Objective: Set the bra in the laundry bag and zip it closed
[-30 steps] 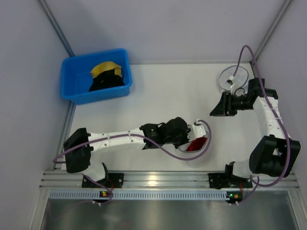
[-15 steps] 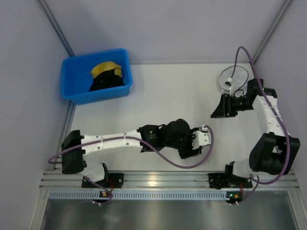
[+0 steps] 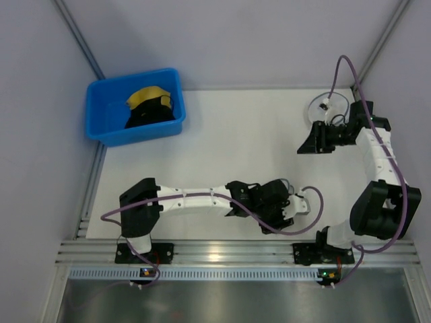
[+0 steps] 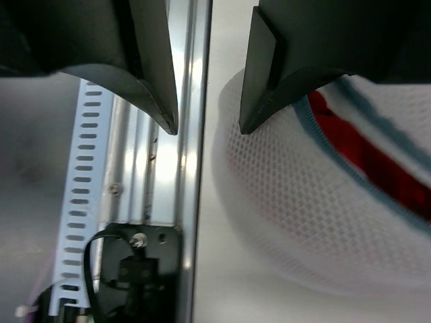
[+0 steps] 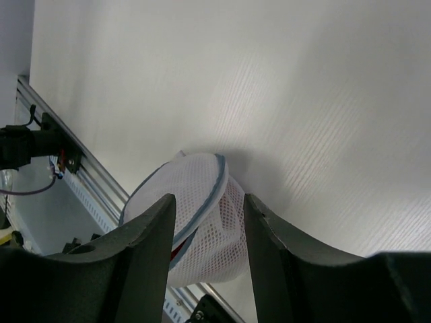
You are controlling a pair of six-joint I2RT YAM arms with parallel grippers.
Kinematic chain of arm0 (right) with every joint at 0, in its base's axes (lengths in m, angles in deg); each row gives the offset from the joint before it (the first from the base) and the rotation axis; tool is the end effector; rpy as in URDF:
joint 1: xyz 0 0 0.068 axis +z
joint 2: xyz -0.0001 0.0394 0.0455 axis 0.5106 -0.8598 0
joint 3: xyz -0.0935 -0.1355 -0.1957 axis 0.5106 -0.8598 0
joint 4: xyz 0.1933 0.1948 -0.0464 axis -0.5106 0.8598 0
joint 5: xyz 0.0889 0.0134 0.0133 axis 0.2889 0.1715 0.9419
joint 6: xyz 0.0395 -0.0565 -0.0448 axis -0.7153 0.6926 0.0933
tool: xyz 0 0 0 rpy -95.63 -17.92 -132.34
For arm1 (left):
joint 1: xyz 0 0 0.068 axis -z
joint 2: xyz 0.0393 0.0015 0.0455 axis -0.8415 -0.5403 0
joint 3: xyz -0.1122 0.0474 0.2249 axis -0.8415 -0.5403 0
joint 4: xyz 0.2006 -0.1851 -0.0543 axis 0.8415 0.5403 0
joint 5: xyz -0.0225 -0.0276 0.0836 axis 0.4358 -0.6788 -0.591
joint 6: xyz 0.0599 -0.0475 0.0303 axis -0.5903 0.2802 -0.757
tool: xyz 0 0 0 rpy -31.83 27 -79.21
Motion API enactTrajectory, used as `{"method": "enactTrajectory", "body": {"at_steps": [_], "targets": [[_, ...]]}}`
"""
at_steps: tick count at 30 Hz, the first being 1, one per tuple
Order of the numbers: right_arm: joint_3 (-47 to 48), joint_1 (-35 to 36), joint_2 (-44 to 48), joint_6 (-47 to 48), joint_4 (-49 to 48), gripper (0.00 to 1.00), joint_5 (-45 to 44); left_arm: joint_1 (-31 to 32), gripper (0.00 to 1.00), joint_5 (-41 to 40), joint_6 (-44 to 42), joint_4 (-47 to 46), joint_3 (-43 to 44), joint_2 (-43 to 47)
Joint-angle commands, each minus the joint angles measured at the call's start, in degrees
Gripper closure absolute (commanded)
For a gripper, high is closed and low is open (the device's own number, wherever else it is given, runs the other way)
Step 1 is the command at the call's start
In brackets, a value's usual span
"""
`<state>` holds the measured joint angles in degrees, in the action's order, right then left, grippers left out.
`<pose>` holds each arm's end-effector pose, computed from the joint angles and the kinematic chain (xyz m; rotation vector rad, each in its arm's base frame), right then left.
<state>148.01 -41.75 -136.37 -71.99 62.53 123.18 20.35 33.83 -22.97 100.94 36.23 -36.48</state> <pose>0.3079 -0.0047 0.2528 -0.3206 2.4266 0.9842 0.0764 -0.4275 0.1930 1.7360 1.8880 -0.8529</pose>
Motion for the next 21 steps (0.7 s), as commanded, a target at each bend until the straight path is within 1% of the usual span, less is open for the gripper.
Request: {"method": "enactTrajectory", "body": {"at_steps": [1, 3, 5, 10, 11, 13, 14, 15, 16, 17, 18, 19, 20, 21], "targets": [[2.7, -0.6, -1.7, -1.1, -4.6, 0.54, 2.5, -3.7, 0.53, -0.1, 2.7, 0.8, -0.8, 2.6], [2.2, 0.0, -2.5, -1.4, -5.3, 0.54, 3.7, -6.6, 0.53, 0.1, -0.9, 1.4, -4.1, 4.6], [0.5, 0.8, -2.7, -2.0, -7.5, 0.54, 4.1, -9.7, 0.53, -2.0, -4.2, 1.4, -6.7, 6.5], [-4.9, 6.8, -3.3, -5.1, -14.5, 0.54, 2.7, -15.4, 0.52, -6.2, -12.5, 1.4, -13.8, 11.8], [-5.3, 7.9, -3.9, -5.4, -15.3, 0.54, 2.0, -17.1, 0.51, -8.0, -16.4, 1.3, -14.7, 12.5], [-6.4, 10.6, -4.5, -5.9, -16.9, 0.55, 1.2, -18.4, 0.50, -12.9, -20.0, -1.1, -18.0, 13.4], [-6.8, 11.8, -5.0, -5.9, -17.2, 0.55, 0.7, -20.7, 0.49, -15.5, -21.9, -1.8, -18.6, 13.5], [-7.2, 14.2, -5.1, -6.0, -17.4, 0.55, 0.6, -22.5, 0.49, -15.4, -22.1, -1.8, -18.6, 13.5], [-7.9, 14.9, -5.2, -6.2, -17.5, 0.56, 0.5, -24.5, 0.49, -14.9, -21.7, -1.8, -17.8, 13.8], [-8.5, 15.6, -5.0, -6.2, -17.4, 0.58, 0.4, -29.0, 0.48, -9.5, -19.7, -1.7, -17.2, 14.3], [-8.9, 16.8, -4.9, -6.2, -17.0, 0.59, 0.4, -31.3, 0.48, -5.5, -18.7, -0.8, -16.3, 15.9], [-9.9, 17.4, -4.6, -5.4, -15.9, 0.62, 0.6, -34.9, 0.48, -0.8, -16.6, 2.4, -14.3, 16.7], [-10.4, 18.0, -3.7, -4.8, -14.9, 0.63, 1.1, -35.8, 0.48, 5.0, -15.1, 3.6, -13.8, 17.6], [-11.0, 19.2, -3.2, -4.2, -14.4, 0.65, 1.3, -36.2, 0.48, 8.3, -13.4, 4.6, -13.7, 19.6]]}}
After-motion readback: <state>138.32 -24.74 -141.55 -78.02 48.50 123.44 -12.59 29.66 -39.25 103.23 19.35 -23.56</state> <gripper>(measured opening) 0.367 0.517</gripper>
